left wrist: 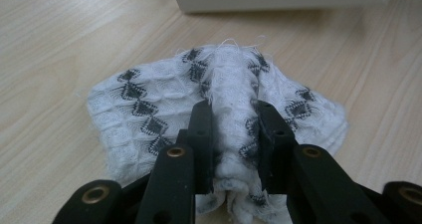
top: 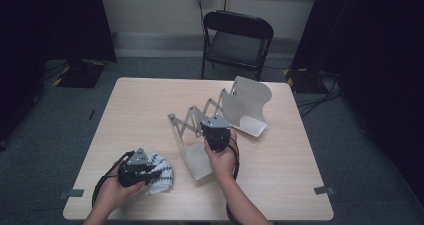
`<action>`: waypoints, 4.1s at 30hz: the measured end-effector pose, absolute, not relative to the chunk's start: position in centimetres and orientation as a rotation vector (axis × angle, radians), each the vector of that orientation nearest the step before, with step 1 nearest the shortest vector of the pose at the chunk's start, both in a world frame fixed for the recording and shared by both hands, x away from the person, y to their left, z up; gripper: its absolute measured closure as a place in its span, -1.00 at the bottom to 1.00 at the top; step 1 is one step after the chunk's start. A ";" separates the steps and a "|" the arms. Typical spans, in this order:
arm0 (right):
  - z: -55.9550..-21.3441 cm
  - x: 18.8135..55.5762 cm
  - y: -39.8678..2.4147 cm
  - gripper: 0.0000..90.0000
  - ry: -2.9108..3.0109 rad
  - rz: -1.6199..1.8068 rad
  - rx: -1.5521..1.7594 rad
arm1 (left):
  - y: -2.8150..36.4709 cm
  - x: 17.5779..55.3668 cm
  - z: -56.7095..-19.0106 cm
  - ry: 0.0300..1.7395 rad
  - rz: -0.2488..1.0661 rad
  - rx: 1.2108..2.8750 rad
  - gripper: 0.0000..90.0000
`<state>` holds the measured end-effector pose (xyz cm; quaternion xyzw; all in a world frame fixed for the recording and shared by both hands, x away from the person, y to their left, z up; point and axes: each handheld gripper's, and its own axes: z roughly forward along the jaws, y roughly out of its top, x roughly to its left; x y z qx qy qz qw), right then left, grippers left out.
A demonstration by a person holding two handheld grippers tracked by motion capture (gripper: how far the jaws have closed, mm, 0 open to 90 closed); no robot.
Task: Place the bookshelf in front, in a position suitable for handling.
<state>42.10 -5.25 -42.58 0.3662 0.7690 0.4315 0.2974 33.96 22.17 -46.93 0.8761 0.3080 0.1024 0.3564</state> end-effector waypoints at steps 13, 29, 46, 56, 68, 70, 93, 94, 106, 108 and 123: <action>-44.3 41.7 -5.4 0.96 2.084 1.197 1.014 | 21.8 34.0 -47.2 0.803 0.262 2.260 0.59; -45.4 40.8 -10.6 -0.15 2.147 1.232 1.043 | 21.4 34.0 -47.4 0.822 0.270 2.243 0.54; -44.1 40.7 -11.5 -0.18 2.254 1.178 0.966 | 19.8 32.9 -47.0 0.773 0.230 2.227 0.57; -43.3 40.3 -12.1 -0.18 2.273 1.201 0.937 | 17.6 31.5 -47.2 0.725 0.196 2.219 0.58; -43.1 38.3 -14.1 -0.16 2.261 1.186 0.914 | 13.9 30.3 -47.6 0.717 0.186 2.179 0.05; -43.2 38.1 -14.3 -0.16 2.257 1.186 0.918 | 14.0 30.4 -47.3 0.723 0.202 2.177 -0.12; -43.9 37.3 -13.9 -0.15 2.288 1.178 0.877 | 11.7 29.5 -47.9 0.614 0.003 2.248 0.23; -43.9 37.3 -14.0 -0.14 2.291 1.182 0.877 | 11.5 29.4 -48.0 0.605 -0.012 2.227 0.18; -44.2 36.4 -13.1 -0.08 2.367 1.220 0.803 | 17.1 30.6 -45.1 0.702 0.239 2.114 -0.23; -44.2 36.2 -12.7 -0.08 2.381 1.215 0.771 | 18.4 31.3 -45.0 0.728 0.317 2.110 -0.29; -46.7 35.0 -10.3 0.16 2.568 1.112 0.636 | 23.6 34.9 -48.1 0.928 0.501 2.091 -0.39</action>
